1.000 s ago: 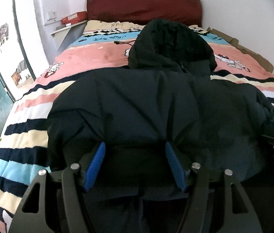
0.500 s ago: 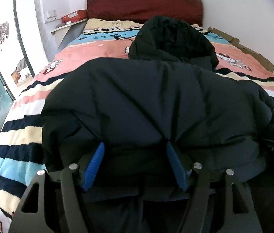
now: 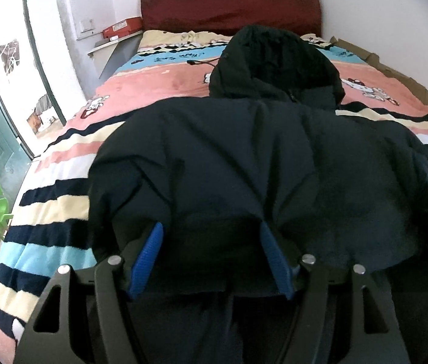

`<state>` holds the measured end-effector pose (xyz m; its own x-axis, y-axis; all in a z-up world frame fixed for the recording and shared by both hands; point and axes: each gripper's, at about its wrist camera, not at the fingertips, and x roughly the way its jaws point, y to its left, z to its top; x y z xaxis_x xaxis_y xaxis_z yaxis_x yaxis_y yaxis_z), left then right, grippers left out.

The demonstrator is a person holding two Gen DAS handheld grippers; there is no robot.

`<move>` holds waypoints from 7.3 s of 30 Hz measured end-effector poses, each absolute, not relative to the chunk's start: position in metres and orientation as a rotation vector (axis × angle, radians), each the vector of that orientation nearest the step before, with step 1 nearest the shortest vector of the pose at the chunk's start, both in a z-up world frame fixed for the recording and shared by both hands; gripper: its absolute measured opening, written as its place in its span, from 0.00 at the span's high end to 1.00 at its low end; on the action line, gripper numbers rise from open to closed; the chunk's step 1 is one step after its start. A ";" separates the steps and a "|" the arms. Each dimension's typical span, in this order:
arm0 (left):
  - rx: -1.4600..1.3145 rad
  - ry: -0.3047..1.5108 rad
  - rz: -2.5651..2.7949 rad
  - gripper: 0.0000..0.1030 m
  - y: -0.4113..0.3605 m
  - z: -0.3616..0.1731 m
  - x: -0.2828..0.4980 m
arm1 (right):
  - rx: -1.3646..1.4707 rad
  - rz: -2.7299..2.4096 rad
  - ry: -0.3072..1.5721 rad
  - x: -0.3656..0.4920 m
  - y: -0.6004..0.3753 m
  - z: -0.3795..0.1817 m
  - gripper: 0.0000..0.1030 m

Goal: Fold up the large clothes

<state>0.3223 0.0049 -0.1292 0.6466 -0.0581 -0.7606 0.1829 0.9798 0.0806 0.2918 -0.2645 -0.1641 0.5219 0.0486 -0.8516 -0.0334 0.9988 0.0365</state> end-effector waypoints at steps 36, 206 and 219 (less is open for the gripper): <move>0.161 0.833 -0.125 0.37 -0.003 -0.130 0.338 | -0.010 0.044 1.043 0.300 -0.255 -0.170 0.24; 0.146 0.769 -0.552 0.60 -0.020 -0.087 0.265 | 0.016 0.550 0.846 0.259 -0.285 -0.123 0.36; 0.072 0.780 -0.593 0.54 0.000 -0.082 0.246 | -0.012 0.546 0.866 0.253 -0.280 -0.123 0.28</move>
<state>0.2462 0.0003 -0.0818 0.5573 -0.4767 -0.6799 0.5283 0.8353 -0.1527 0.2534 -0.2805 -0.1229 0.5204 0.4509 -0.7252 -0.4604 0.8634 0.2064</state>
